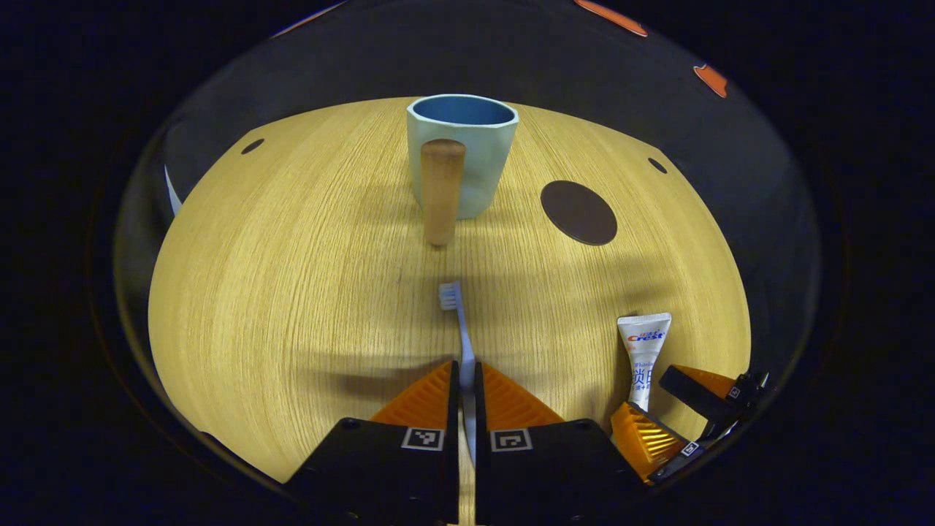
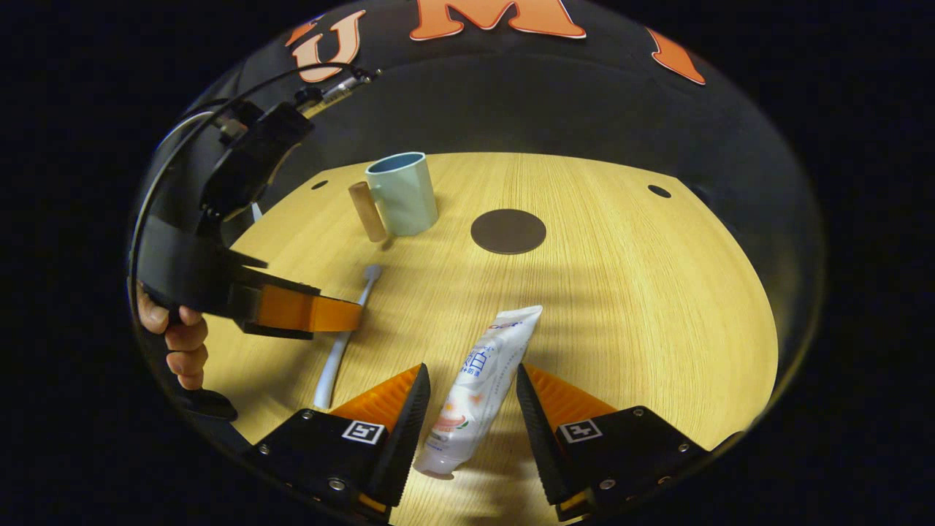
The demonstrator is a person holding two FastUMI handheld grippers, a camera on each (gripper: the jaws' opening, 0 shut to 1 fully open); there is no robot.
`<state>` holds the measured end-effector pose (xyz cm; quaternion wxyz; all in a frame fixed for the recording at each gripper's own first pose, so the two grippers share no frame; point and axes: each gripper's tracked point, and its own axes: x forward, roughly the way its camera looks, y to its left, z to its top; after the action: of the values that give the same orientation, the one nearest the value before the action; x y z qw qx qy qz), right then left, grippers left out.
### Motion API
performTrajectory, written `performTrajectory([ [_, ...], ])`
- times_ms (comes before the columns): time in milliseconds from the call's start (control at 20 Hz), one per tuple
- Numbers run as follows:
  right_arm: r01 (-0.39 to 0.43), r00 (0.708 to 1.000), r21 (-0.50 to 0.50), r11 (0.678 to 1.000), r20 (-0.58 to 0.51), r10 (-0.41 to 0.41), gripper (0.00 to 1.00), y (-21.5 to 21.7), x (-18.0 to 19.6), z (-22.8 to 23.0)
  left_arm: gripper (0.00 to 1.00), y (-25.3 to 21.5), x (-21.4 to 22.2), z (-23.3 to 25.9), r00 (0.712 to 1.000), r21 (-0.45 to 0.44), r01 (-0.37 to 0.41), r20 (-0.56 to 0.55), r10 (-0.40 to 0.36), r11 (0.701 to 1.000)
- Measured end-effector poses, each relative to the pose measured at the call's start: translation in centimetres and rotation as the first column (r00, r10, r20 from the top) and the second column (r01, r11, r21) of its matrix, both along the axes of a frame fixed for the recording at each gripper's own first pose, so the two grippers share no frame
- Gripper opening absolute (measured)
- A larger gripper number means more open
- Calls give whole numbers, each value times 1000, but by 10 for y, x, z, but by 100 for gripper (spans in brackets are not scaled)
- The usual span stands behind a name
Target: Put the toothbrush and toothpaste on the desktop into the cup, then pick up the cup and place it on the coaster on the desktop.
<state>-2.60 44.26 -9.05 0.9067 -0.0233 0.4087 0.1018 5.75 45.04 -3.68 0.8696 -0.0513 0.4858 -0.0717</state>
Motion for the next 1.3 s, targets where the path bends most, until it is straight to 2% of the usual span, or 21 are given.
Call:
performTrajectory([
  [150, 10, 1000, 32, 999, -27, -9, 67, 5, 4, -13, 5, -3, 1, 5, 1000, -28, 6, 13, -6, 1000],
  [250, 8, 1000, 56, 998, -15, -7, 60, 3, 11, -14, 5, -9, 3, 9, 1000, -42, 14, 18, -13, 999],
  [300, 2, 1000, 76, 997, -11, -1, 52, 5, 13, -12, 3, -10, 3, 10, 1000, -46, 13, 20, -12, 999],
  [400, -13, 1000, 96, 995, 26, 11, 48, 5, 16, 0, 3, -5, -1, 12, 999, -50, 11, 34, -9, 999],
  [450, 0, 998, 90, 996, 55, -5, 39, 0, 21, 5, 3, -3, 1, 15, 999, -53, 14, 45, -12, 999],
  [500, 15, 997, 86, 996, 79, -21, 23, -6, 26, 9, 3, -2, 3, 16, 998, -53, 13, 58, -10, 998],
  [600, 1, 998, 100, 995, 64, -7, 11, -5, 26, 7, 3, 0, 6, 21, 996, -46, 15, 92, -11, 999],
  [1100, -29, 994, 57, 998, 104, 23, 8, -5, 33, 8, 3, 1, -9, 57, 984, -43, 36, 176, -28, 998],
  [1300, -67, 991, 87, 994, 124, 56, 4, 2, 28, 11, 3, -11, -4, 72, 974, -56, 54, 221, -40, 997],
])
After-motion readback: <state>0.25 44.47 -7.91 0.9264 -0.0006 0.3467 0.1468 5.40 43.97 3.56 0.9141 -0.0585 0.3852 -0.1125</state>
